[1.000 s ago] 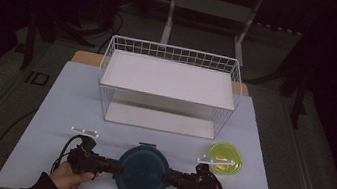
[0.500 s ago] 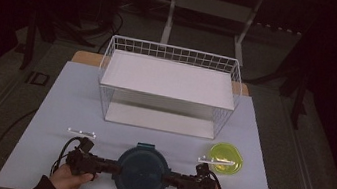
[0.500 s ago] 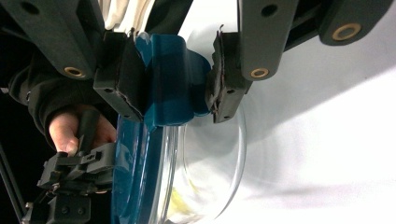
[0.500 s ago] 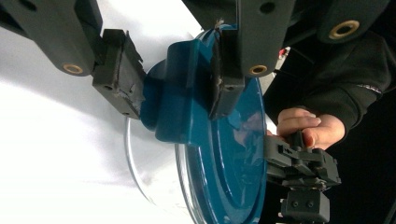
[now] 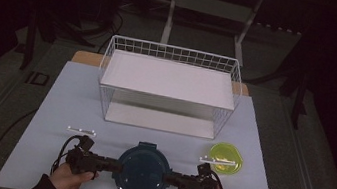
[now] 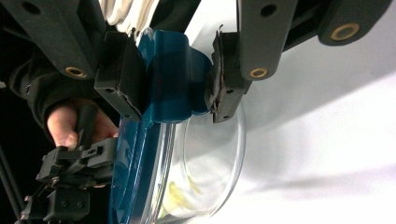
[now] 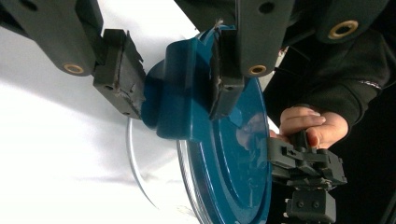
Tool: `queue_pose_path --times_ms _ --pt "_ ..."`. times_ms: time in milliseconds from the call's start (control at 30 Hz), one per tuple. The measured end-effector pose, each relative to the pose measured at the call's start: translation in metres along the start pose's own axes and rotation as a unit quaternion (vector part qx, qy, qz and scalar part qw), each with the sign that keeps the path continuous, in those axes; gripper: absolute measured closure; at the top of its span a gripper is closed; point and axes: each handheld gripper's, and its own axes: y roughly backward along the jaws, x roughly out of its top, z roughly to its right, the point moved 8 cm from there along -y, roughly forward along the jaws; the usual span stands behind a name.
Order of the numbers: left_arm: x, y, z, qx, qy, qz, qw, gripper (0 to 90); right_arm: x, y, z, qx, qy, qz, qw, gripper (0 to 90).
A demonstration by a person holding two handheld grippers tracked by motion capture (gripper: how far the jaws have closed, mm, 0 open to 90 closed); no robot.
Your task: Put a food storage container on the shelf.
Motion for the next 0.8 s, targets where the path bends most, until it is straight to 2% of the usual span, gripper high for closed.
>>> queue_pose_path --times_ms 367,433,467,567,633,667,733,767,800 --pt "0.024 0.003 0.019 -0.007 -0.015 0.017 0.9997 57.1 0.016 0.017 -0.009 0.008 0.003 0.023 0.9997 56.7" --pt "0.03 0.006 0.024 -0.007 -0.021 0.02 0.9996 57.2 0.023 0.021 -0.013 0.011 0.007 0.03 0.9995 56.7" --pt "0.036 0.008 0.029 -0.008 -0.03 0.025 0.9992 57.2 0.026 0.023 -0.015 0.01 0.012 0.033 0.9993 56.7" --pt "0.042 0.01 0.034 -0.008 -0.031 0.028 0.9991 57.3 0.035 0.029 -0.021 0.011 0.017 0.045 0.9988 56.7" --pt "0.053 0.014 0.039 -0.007 -0.04 0.036 0.9985 57.3 0.042 0.032 -0.023 0.013 0.017 0.048 0.9986 56.7" --pt "0.053 0.014 0.039 -0.007 -0.04 0.036 0.9985 57.3 0.042 0.032 -0.023 0.013 0.017 0.048 0.9986 56.7" --pt "0.065 0.019 0.045 -0.008 -0.046 0.043 0.998 57.4 0.052 0.035 -0.028 0.018 0.016 0.057 0.9981 56.8" --pt "0.065 0.019 0.045 -0.008 -0.046 0.043 0.998 57.4 0.055 0.036 -0.029 0.017 0.017 0.059 0.9979 56.7" --pt "0.074 0.023 0.049 -0.008 -0.052 0.048 0.9974 57.4 0.059 0.038 -0.031 0.019 0.018 0.064 0.9976 56.8"
